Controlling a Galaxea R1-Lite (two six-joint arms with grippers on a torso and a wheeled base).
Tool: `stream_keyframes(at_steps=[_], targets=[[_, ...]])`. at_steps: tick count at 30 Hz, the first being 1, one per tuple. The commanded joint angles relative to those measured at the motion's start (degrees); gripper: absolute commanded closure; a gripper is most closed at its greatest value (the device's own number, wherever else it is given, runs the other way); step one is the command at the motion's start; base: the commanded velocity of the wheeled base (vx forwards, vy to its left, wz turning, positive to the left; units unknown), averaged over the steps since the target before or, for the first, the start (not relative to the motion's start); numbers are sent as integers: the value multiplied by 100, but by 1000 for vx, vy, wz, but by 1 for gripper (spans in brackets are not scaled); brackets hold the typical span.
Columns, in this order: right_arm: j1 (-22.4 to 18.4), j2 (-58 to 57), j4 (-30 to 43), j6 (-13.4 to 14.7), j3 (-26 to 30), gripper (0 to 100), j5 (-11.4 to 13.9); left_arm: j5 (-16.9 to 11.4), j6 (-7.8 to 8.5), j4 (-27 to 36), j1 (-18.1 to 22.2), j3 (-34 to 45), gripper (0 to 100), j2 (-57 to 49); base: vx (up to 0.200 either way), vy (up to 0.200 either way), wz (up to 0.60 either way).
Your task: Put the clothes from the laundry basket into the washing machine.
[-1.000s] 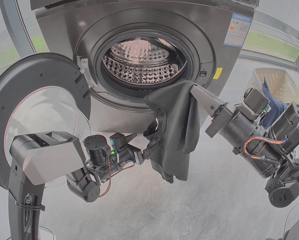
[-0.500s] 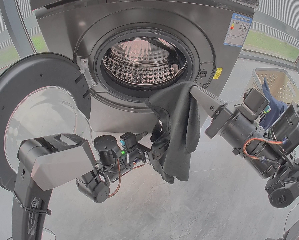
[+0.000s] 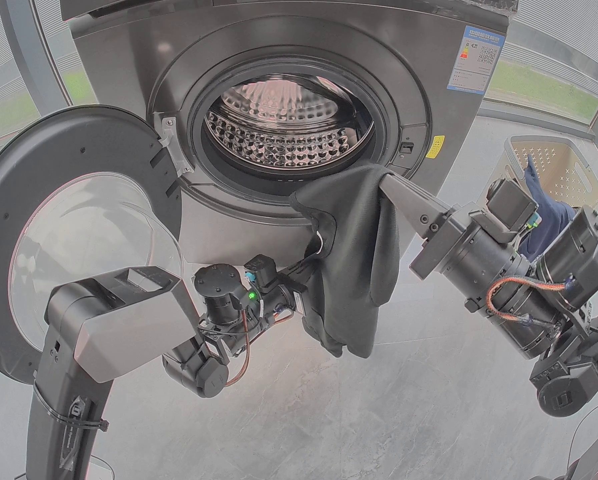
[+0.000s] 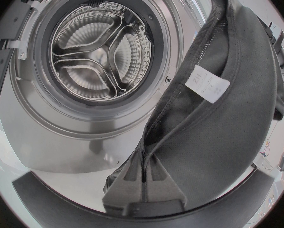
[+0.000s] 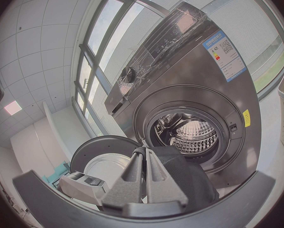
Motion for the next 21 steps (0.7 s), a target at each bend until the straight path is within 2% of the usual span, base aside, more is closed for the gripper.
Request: stream_keyframes(at_steps=[1,6,9,13,15,19,21], targets=[[-54,36,7,1,44,100,2,113,-4,-23,155,49,100,-415,0,0,0],[-151,80,7,-8,53,100,-7,298,-4,-5,270,709,100,-1250,0,0,0],[-274,98,16,-8,79,100,-7,781,-39,-5,349,1561,100,-2032,0,0,0],[-301,62,16,-52,290,100,-7,966,-48,-5,454,2159,100,-2797,0,0,0],[-336,62,16,-87,440,100,-16,957,-136,12,489,2361,100,-3228,0,0,0],[-283,62,16,-96,695,100,-7,930,-435,3,551,2625,100,-3764,0,0,0],[-283,80,16,-104,765,100,-7,878,-479,12,542,2633,100,-3852,0,0,0]])
